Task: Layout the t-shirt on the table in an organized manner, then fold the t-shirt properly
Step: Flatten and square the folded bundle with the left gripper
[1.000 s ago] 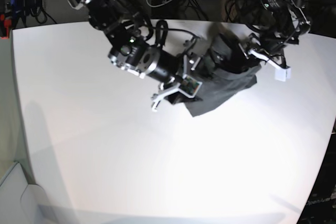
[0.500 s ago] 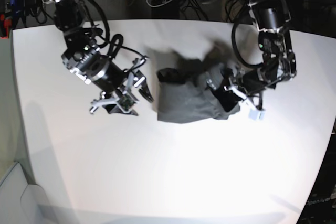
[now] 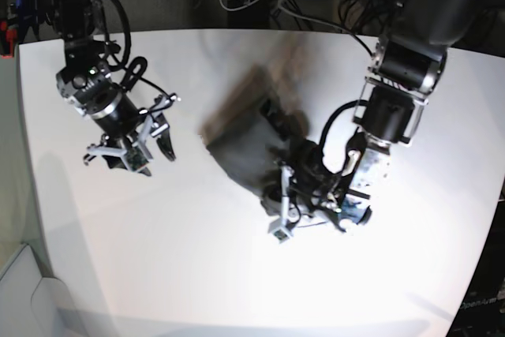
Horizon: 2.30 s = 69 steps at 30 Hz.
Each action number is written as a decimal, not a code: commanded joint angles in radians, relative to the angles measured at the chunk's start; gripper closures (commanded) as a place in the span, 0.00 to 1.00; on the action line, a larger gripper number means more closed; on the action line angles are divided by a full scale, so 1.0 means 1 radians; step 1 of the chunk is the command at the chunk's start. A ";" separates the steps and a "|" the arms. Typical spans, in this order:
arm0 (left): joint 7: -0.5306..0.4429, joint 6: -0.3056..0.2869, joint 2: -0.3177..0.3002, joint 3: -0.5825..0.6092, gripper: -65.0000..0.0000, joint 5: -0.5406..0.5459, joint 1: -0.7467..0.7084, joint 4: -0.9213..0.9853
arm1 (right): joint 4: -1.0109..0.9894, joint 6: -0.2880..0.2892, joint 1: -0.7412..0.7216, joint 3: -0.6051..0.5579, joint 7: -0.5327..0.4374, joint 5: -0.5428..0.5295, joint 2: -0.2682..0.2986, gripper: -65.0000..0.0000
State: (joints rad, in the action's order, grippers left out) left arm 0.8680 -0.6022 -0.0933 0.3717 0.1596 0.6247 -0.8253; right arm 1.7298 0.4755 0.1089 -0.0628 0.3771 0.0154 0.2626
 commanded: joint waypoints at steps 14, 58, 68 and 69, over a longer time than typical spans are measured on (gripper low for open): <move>-0.332 -0.006 0.051 0.356 1.00 0.008 0.073 -0.024 | -0.003 -0.001 0.007 0.102 -0.020 -0.010 -0.001 0.53; -0.392 -0.006 0.163 0.264 0.29 -0.450 0.082 -0.194 | 0.034 -0.001 0.093 0.054 -0.022 -0.010 -0.118 0.53; -0.315 -0.006 0.135 -0.029 0.29 -0.447 0.059 -0.388 | 0.034 -0.001 0.087 0.062 -0.025 -0.010 -0.115 0.53; -0.301 -0.006 0.129 -0.053 0.28 -0.446 0.054 -0.409 | 0.034 -0.001 0.085 0.062 -0.025 -0.010 -0.115 0.53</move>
State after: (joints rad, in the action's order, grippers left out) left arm 0.5896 -0.6212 0.0277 0.3187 -0.2920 0.6437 -1.2179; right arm 1.7473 0.4751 0.2058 -0.0029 0.3801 0.0193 0.1436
